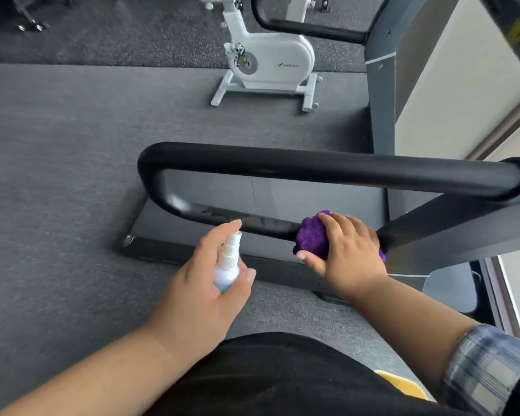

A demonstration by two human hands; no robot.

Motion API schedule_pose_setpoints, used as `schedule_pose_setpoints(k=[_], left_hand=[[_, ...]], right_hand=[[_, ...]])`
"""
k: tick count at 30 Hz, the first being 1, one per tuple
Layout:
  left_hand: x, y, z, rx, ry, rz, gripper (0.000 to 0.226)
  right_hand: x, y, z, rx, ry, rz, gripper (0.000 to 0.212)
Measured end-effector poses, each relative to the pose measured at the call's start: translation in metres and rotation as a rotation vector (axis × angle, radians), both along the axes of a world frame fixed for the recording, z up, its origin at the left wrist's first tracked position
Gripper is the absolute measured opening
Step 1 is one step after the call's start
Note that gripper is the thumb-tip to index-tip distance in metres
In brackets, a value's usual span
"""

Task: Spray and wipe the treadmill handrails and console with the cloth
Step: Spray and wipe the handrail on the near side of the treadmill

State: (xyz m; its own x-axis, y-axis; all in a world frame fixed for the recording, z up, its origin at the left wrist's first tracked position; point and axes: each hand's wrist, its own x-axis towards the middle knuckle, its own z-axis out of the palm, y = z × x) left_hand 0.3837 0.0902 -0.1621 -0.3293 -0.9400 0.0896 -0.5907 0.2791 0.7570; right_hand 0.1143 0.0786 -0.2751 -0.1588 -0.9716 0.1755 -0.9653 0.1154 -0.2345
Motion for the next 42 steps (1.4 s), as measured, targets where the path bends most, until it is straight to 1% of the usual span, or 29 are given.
schedule_pose_setpoints(k=[2, 5, 11, 15, 18, 25, 33, 35, 36, 38, 40, 41, 42], left_hand=[[0.001, -0.004, -0.005, 0.018, -0.003, 0.006, 0.055], [0.005, -0.012, -0.011, 0.047, 0.015, 0.014, 0.055], [0.018, -0.028, -0.013, 0.077, 0.016, -0.017, 0.059], [0.035, -0.038, -0.011, 0.109, -0.024, -0.126, 0.054], [0.056, -0.050, -0.008, 0.134, -0.041, -0.203, 0.054], [0.110, -0.089, -0.007, 0.124, -0.055, -0.304, 0.053], [0.167, -0.129, -0.012, 0.132, -0.071, -0.405, 0.053], [0.175, -0.136, -0.011, 0.121, -0.064, -0.433, 0.053], [0.178, -0.139, -0.011, 0.119, -0.058, -0.449, 0.053], [0.183, -0.144, -0.009, 0.123, -0.048, -0.489, 0.053], [0.187, -0.149, -0.007, 0.126, -0.036, -0.518, 0.053], [0.189, -0.150, -0.007, 0.126, -0.028, -0.531, 0.053], [0.191, -0.151, -0.006, 0.124, -0.020, -0.542, 0.053]], right_hand=[[-0.003, -0.002, 0.001, -0.015, -0.047, 0.006, 0.085], [-0.006, -0.008, 0.003, 0.022, -0.077, -0.034, 0.081], [0.006, -0.015, -0.001, -0.003, 0.068, -0.048, 0.084], [0.021, -0.025, 0.000, 0.006, 0.085, -0.085, 0.081], [0.046, -0.037, 0.003, -0.009, 0.049, -0.070, 0.080], [0.119, -0.076, 0.010, -0.037, 0.017, -0.047, 0.077], [0.206, -0.119, 0.022, -0.089, -0.056, -0.004, 0.066], [0.215, -0.122, 0.026, -0.123, -0.158, -0.038, 0.060], [0.215, -0.122, 0.028, -0.150, -0.274, -0.074, 0.056], [0.215, -0.119, 0.033, -0.248, -0.630, -0.205, 0.052], [0.220, -0.117, 0.046, -0.341, -0.962, -0.399, 0.044], [0.226, -0.118, 0.051, -0.371, -1.069, -0.475, 0.039], [0.232, -0.120, 0.054, -0.392, -1.136, -0.529, 0.037]])
